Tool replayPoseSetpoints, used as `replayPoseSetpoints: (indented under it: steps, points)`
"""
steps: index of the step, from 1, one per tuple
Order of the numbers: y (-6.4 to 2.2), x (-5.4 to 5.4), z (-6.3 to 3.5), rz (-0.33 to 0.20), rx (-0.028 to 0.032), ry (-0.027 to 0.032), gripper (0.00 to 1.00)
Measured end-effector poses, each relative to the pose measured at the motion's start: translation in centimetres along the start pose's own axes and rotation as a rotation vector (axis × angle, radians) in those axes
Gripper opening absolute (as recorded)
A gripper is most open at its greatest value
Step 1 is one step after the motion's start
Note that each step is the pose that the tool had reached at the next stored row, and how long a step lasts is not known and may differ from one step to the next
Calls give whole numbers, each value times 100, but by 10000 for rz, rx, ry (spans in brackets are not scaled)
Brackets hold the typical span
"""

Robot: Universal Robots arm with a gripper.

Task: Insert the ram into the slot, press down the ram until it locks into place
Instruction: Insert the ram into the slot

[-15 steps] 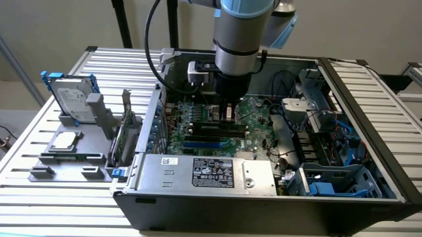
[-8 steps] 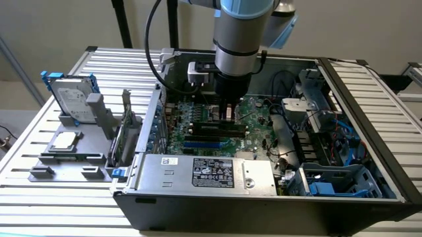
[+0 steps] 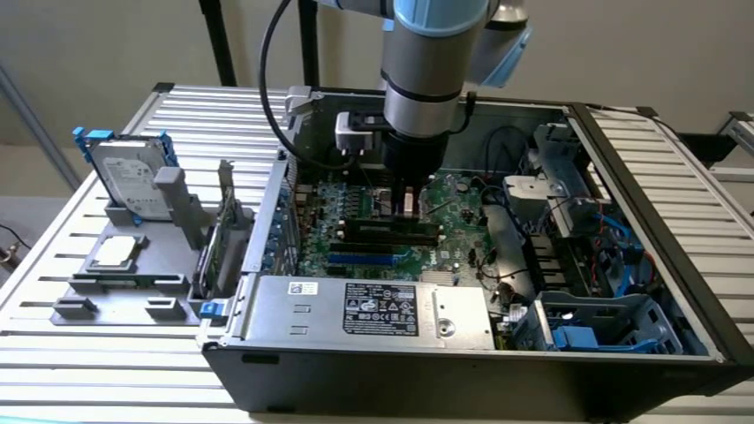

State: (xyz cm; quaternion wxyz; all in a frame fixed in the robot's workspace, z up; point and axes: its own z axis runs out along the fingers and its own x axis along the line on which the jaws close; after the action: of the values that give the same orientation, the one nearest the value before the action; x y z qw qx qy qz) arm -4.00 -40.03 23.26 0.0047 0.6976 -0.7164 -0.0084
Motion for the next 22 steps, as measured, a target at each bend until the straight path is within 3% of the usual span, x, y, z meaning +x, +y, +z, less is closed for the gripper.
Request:
replayPoseSetpoints:
  steps: [22]
  points:
    - [3, 2, 53, -1, 2, 2, 13]
